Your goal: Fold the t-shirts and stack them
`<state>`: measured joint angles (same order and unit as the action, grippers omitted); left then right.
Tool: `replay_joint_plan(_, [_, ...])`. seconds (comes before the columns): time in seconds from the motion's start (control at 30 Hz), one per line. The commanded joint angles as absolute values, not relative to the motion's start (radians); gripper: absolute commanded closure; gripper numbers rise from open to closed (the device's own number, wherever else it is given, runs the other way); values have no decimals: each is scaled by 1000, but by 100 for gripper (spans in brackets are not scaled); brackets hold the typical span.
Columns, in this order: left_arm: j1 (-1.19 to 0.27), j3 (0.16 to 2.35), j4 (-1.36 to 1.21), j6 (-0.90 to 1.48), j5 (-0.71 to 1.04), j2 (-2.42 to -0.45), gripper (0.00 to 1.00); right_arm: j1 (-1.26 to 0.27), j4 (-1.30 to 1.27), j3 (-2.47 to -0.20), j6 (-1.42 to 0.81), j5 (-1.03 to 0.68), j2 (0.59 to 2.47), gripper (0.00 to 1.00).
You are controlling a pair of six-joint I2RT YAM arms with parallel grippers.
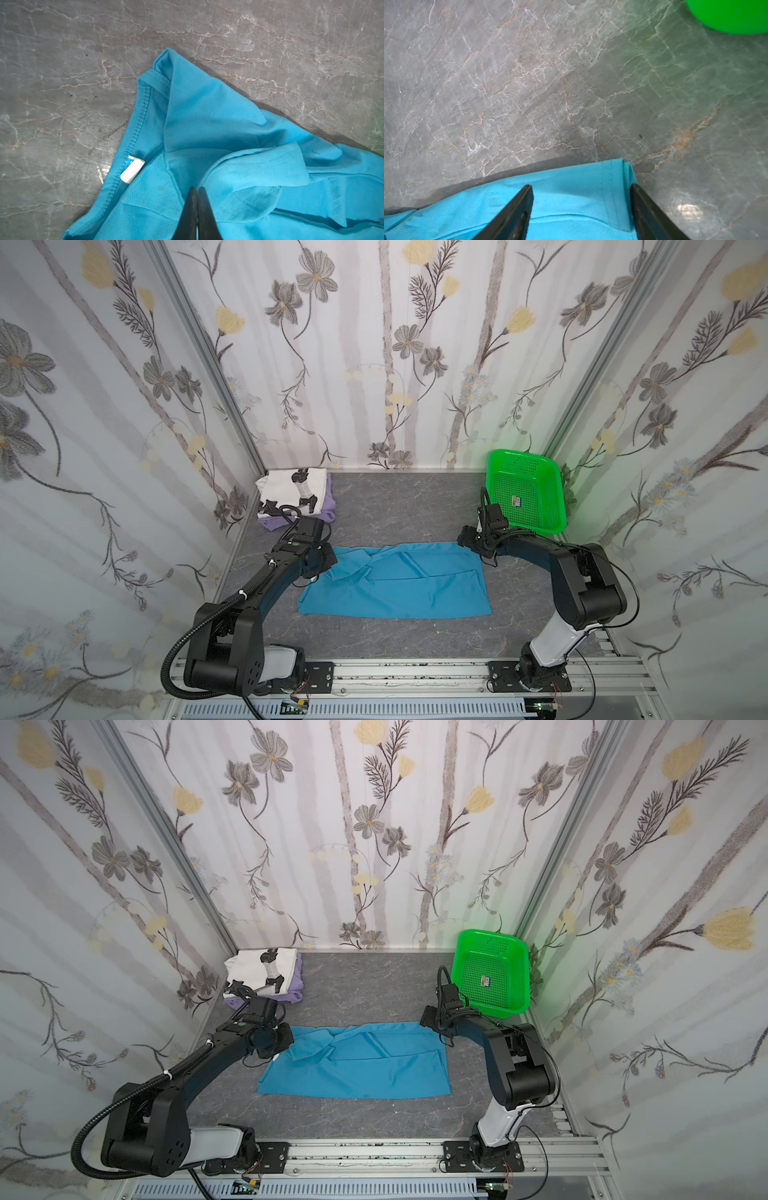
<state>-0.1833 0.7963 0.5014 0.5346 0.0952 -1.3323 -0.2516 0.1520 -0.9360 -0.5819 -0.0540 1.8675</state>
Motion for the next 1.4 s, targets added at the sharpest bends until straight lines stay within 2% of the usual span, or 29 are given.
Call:
replay_joint_plan(0.0, [-180,797,486,546,89,-1325,100,-252,113,-931,-571,-65,1852,30])
replay_joint_plan(0.1, [-180,799,488,546,86,-1320,100,-253,108,-918,-566,-67,1842,37])
replay_joint_plan(0.37, [-179,805,496,545,82,-1311,100,-252,110,-910,-567,-52,1849,85])
replay_joint_plan(0.47, [-179,813,502,544,78,-1307,100,-251,116,-903,-567,-26,1834,99])
replay_joint_plan(0.67, [-174,854,511,543,85,-1314,100,-221,119,-897,-542,-27,1817,100])
replay_joint_plan(0.8, [-158,975,544,509,104,-1331,100,-183,129,-921,-502,-57,1778,100])
replay_joint_plan(1.07, [-120,1204,612,402,141,-1393,100,-102,181,-962,-430,-198,1696,100])
replay_joint_plan(1.23, [-103,1263,650,327,215,-1416,100,-96,198,-954,-402,-315,1668,100])
replay_joint_plan(1.37, [-104,1255,654,317,247,-1398,100,-97,188,-926,-395,-342,1663,100])
